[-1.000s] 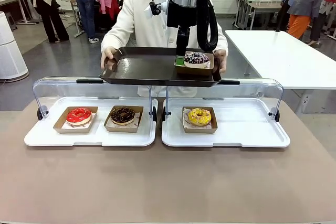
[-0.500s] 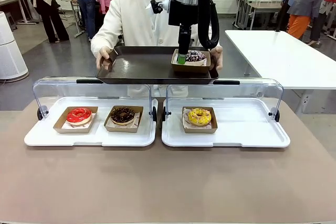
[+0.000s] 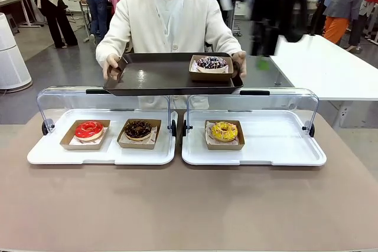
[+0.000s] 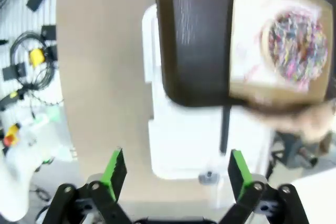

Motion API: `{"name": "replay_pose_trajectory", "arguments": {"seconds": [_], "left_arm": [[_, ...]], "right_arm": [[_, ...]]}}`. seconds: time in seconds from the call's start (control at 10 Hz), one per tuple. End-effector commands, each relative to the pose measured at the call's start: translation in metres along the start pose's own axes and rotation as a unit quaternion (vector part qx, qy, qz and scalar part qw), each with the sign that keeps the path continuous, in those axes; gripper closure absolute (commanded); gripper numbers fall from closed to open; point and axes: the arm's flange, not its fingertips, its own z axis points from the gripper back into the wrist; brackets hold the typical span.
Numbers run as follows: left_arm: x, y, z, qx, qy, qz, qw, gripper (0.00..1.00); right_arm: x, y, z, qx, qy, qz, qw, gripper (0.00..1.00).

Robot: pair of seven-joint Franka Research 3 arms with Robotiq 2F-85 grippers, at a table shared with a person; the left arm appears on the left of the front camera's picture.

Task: Provide the desired donut to the person.
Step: Place the picked Paper togo box onto the Handle tray extended by the person.

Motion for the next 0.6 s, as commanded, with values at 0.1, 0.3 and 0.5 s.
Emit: {"name": "replay_pose_trajectory", "arguments": {"seconds": [0.1, 0.3, 0.5], "left_arm": [[0.0, -0.001, 0.001, -0.001, -0.002, -0.005, 1.0, 0.0], [0.0, -0.001, 0.001, -0.001, -0.002, -0.005, 1.0, 0.0], [0.0, -0.001, 0.001, -0.001, -0.002, -0.005, 1.0, 0.0]], "right_arm": [[-0.087, 0.02, -0.016, -0.009, -0.017, -0.011, 1.0, 0.0], [-0.108, 0.017, -0.022, -0.016, -0.022, -0.02, 0.999, 0.0], [-0.117, 0.016, -0.012, -0.003, -0.008, -0.029, 1.0, 0.0]]}}
